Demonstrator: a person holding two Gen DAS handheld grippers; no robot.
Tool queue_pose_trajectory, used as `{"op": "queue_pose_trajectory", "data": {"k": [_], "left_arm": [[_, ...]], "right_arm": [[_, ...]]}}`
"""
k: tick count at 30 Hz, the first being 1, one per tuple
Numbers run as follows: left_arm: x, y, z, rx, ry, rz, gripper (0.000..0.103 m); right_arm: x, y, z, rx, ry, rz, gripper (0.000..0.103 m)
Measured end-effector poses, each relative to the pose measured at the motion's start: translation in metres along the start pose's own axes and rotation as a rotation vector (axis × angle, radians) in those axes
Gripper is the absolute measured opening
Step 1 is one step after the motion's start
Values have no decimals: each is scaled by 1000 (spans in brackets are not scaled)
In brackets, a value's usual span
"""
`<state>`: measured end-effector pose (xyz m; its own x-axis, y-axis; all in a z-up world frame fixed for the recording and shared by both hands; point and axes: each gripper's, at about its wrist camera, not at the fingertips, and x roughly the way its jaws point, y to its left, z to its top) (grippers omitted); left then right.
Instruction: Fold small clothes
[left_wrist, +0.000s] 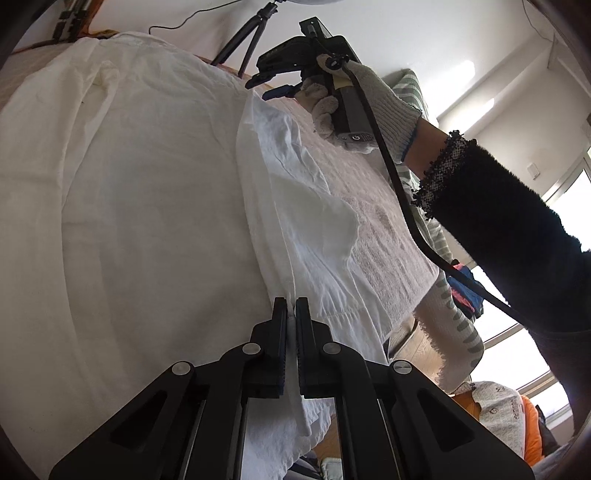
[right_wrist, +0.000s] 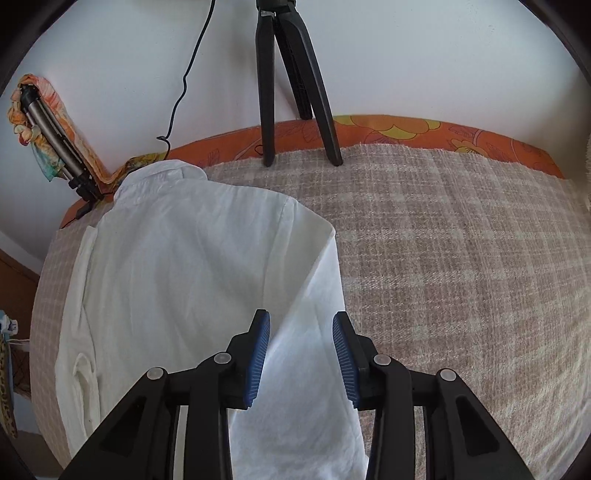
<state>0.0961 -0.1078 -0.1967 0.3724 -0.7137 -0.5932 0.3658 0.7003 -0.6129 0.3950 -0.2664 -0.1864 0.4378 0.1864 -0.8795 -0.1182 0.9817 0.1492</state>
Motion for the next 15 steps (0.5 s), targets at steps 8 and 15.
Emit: {"op": "queue_pose_trajectory", "data": {"k": [8,15], "left_arm": [[-5,-5,0,-40,-2,-61,3],[-13,-14,-15,-54,-14,-69,2]], "right_arm": [[-1,16,6,-77,-27,-9,0],[-30,74,7,-269,-82,81,0]]}}
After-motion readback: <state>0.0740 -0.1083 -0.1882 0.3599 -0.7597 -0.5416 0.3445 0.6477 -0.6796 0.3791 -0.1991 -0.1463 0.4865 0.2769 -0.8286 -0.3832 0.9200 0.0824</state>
